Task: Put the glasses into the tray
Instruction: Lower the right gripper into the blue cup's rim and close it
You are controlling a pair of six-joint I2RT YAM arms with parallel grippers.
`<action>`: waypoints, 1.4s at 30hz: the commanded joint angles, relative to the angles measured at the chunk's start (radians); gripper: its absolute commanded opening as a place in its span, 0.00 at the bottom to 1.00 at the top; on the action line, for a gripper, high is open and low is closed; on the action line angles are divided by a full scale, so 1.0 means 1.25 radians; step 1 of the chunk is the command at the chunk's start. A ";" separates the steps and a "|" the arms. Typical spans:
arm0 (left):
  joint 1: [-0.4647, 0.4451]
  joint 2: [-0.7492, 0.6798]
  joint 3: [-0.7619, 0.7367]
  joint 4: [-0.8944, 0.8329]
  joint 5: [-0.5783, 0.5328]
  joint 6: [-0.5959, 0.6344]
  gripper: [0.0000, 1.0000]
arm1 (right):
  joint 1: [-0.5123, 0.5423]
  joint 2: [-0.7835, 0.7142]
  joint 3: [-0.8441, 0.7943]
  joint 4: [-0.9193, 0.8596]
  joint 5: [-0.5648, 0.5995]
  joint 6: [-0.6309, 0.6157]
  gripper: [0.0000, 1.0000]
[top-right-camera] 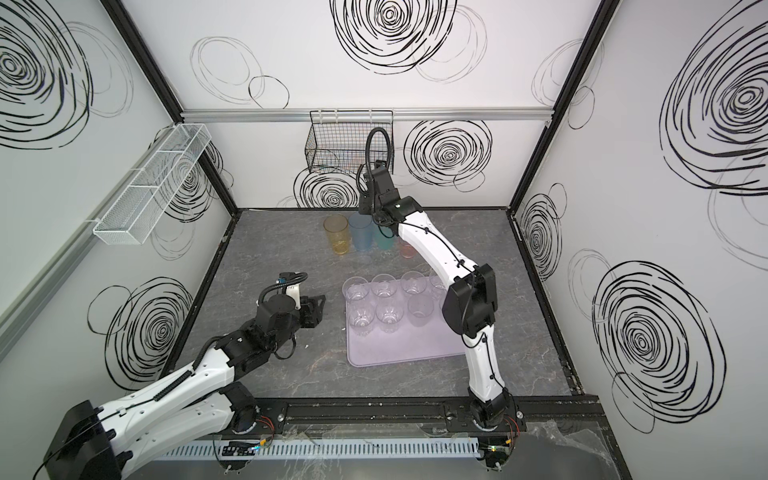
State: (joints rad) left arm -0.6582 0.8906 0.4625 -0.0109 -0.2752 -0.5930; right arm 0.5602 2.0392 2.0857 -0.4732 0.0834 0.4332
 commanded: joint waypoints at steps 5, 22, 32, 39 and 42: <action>-0.018 0.017 0.025 0.011 -0.032 -0.008 0.60 | -0.021 0.030 -0.035 0.005 -0.019 -0.002 0.33; 0.031 0.247 0.106 0.196 -0.040 0.085 0.82 | -0.062 0.233 0.104 0.007 -0.080 -0.014 0.49; 0.045 0.274 0.080 0.223 -0.005 0.075 0.82 | -0.062 0.311 0.167 0.018 -0.105 -0.020 0.41; 0.052 0.273 0.079 0.223 0.008 0.078 0.82 | -0.059 0.301 0.190 0.007 -0.094 -0.021 0.22; 0.054 0.267 0.082 0.216 0.008 0.079 0.82 | -0.054 0.269 0.191 -0.002 -0.076 -0.027 0.17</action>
State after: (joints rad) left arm -0.5999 1.2293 0.5682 0.2127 -0.2733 -0.5014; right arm 0.4881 2.4283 2.2929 -0.4614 -0.0406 0.4095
